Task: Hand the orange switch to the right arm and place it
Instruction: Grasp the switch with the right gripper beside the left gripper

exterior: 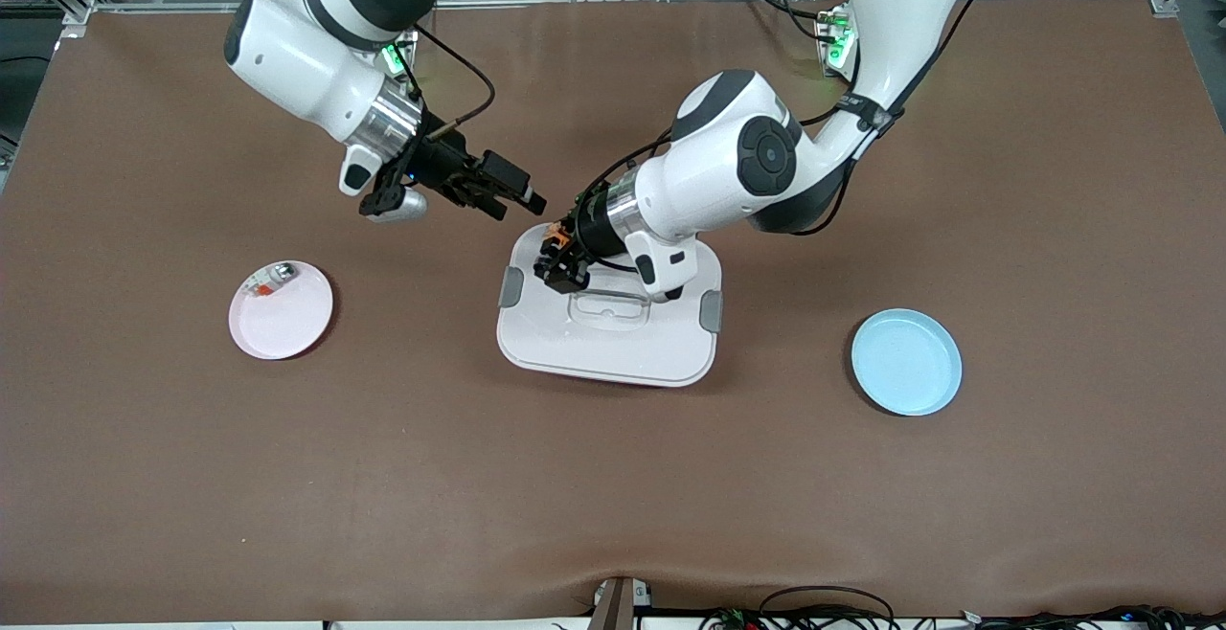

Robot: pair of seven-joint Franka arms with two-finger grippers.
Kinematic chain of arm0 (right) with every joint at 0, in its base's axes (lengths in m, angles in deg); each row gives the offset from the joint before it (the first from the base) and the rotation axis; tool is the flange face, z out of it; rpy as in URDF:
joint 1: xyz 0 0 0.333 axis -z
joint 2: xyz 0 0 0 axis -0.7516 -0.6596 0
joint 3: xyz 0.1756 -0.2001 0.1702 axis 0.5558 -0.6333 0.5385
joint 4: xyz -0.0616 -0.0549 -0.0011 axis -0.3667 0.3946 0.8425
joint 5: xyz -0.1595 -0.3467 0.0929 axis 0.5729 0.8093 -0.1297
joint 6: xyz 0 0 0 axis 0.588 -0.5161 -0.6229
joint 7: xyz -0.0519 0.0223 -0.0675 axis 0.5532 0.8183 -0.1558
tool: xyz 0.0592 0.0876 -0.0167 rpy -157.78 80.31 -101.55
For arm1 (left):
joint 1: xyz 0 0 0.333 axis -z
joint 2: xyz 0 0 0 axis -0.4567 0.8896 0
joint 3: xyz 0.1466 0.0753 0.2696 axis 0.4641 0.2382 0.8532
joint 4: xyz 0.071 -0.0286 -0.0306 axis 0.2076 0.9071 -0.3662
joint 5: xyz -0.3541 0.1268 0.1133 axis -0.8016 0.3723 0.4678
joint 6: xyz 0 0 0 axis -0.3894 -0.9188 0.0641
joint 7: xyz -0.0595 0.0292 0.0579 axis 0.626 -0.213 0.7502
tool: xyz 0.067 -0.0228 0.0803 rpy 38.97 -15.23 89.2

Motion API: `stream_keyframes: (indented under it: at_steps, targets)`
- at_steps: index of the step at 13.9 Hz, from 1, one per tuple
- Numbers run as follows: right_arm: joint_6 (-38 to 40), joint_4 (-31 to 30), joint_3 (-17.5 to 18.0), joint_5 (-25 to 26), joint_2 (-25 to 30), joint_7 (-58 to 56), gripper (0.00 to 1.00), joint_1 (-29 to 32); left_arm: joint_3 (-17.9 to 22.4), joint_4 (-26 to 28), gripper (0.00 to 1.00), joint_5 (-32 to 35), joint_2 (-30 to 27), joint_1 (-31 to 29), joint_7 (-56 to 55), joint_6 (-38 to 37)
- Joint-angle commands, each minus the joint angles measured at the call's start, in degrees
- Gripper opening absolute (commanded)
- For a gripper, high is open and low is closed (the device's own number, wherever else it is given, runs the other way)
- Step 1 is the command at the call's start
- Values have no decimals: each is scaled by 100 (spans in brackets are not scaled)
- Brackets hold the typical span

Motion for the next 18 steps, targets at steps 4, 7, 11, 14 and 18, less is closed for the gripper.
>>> stream_keyframes:
  at_steps: [4,7,11,14,18]
  targets:
    - [17,557,36,-266,-550,-126,100,32,79,-161,0,-19,84,154,-72,8]
    - [17,565,53,-266,-647,-126,100,-3,79,-170,0,-10,102,154,-72,8]
    - [17,565,62,-275,-717,-109,100,-117,79,-170,0,-19,102,154,-72,17]
    - [17,565,62,-380,-717,-109,100,-118,88,-179,0,-19,102,145,-63,26]
    - [34,609,62,-433,-726,-117,22,-117,88,-179,0,-19,119,145,-46,26]
